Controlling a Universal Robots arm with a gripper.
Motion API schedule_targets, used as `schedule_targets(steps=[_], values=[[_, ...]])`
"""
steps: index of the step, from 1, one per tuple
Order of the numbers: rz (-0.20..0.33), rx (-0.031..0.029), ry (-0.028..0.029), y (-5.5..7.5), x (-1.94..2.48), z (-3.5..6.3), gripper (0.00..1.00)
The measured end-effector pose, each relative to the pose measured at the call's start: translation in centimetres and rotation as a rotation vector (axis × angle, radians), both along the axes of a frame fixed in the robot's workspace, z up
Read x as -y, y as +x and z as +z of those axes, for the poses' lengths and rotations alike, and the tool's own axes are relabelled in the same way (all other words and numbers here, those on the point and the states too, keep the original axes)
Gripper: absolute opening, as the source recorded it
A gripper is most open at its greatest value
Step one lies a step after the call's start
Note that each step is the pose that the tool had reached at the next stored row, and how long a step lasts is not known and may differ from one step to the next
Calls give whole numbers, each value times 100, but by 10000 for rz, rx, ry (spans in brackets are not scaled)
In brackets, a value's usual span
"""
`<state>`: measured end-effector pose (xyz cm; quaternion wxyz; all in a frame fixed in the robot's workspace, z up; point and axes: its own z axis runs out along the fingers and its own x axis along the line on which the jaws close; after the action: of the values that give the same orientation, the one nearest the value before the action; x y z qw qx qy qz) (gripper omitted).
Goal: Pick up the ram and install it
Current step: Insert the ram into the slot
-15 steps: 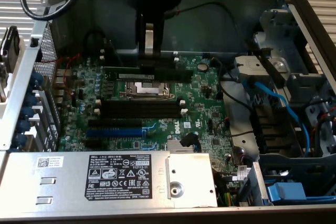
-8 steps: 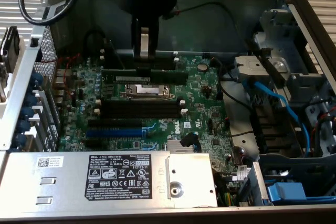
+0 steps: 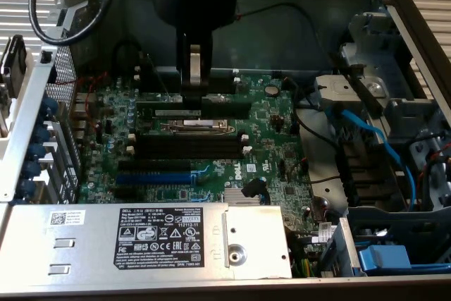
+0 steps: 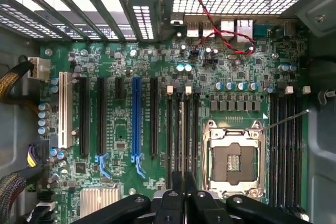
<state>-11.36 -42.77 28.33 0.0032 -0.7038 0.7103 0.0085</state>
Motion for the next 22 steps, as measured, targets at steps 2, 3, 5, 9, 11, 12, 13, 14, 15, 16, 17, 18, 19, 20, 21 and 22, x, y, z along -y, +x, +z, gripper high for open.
schedule_targets(steps=[2, 3, 5, 9, 11, 12, 13, 14, 15, 16, 17, 18, 19, 20, 21, 22], values=[[2, 0, -11, 0, 0, -13, 12], [2, 0, -12, 0, 0, -17, 12], [2, 0, -13, -1, 2, -20, 12], [1, 0, -12, -1, 17, -45, 12], [1, -3, -12, 0, 21, -79, 12], [0, -4, -13, -1, 22, -97, 12], [-1, -3, -12, 0, 24, -115, 12], [-2, -4, -12, 1, 31, -131, 12], [-6, -4, -13, 0, 42, -141, 12], [-18, -3, -8, 0, 55, -152, 12], [-37, -5, -3, 0, 68, -164, 12], [-51, -9, 0, 0, 80, -173, 12], [-64, -13, 7, 0, 89, -184, 12], [-79, -14, 15, 0, 91, -196, 12], [-94, -16, 17, -1, 92, -205, 12], [-105, -18, 18, -1, 94, -212, 12]])
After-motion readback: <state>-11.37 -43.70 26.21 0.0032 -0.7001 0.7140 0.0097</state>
